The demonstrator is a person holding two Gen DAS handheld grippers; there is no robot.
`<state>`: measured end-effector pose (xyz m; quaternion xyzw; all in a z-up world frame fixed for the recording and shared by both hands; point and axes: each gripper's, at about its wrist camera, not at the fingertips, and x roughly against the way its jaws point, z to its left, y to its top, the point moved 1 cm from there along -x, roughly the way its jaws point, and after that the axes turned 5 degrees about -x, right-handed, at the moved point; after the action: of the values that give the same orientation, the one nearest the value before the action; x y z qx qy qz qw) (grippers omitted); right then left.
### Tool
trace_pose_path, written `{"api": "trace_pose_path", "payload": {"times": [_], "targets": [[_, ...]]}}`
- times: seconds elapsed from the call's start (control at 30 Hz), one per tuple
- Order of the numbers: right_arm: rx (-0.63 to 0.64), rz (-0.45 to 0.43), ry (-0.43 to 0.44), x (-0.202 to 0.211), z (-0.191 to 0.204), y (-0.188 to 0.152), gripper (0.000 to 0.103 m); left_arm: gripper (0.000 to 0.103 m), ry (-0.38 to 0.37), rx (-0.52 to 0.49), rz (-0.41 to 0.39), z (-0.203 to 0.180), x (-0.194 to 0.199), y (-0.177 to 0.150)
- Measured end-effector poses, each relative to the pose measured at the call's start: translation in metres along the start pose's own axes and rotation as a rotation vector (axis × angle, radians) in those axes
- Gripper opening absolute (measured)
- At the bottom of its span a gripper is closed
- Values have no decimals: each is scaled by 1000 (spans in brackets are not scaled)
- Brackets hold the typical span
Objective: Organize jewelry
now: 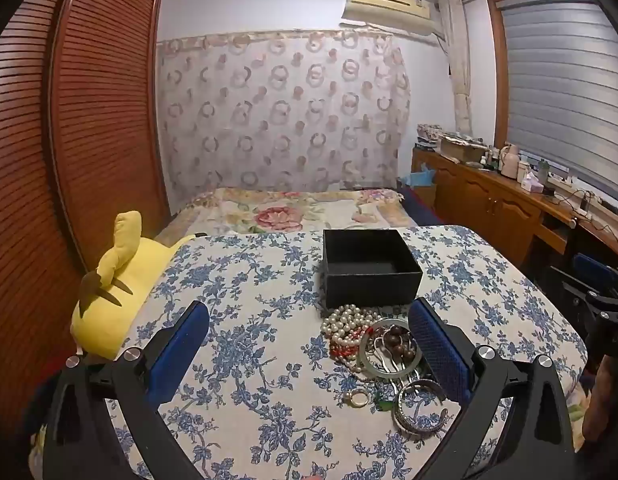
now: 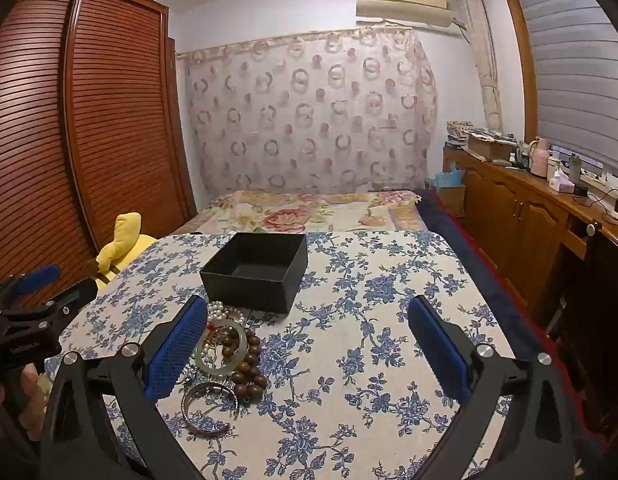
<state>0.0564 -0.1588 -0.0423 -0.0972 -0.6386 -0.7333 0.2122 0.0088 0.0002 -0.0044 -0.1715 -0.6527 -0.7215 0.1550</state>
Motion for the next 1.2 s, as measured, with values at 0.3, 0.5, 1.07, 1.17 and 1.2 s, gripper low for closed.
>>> {"api": "trace_pose_path", "payload": {"times": [0.3, 0.5, 1.07, 1.17, 1.2], "targets": [[3, 10, -3, -1, 1, 0, 101, 97, -3, 3, -4, -2, 0, 0], [4, 8, -1, 0, 1, 0, 101, 97, -3, 1, -11, -4, 5, 6], [3, 9, 0, -1, 1, -1, 101, 97, -12, 7, -32, 1, 8, 5], [2, 9, 0, -1, 1, -1, 101, 97, -10, 8, -33, 1, 8, 5], [3, 10, 1, -1, 1, -1, 101, 97, -9, 6, -34, 0, 8, 5]]}}
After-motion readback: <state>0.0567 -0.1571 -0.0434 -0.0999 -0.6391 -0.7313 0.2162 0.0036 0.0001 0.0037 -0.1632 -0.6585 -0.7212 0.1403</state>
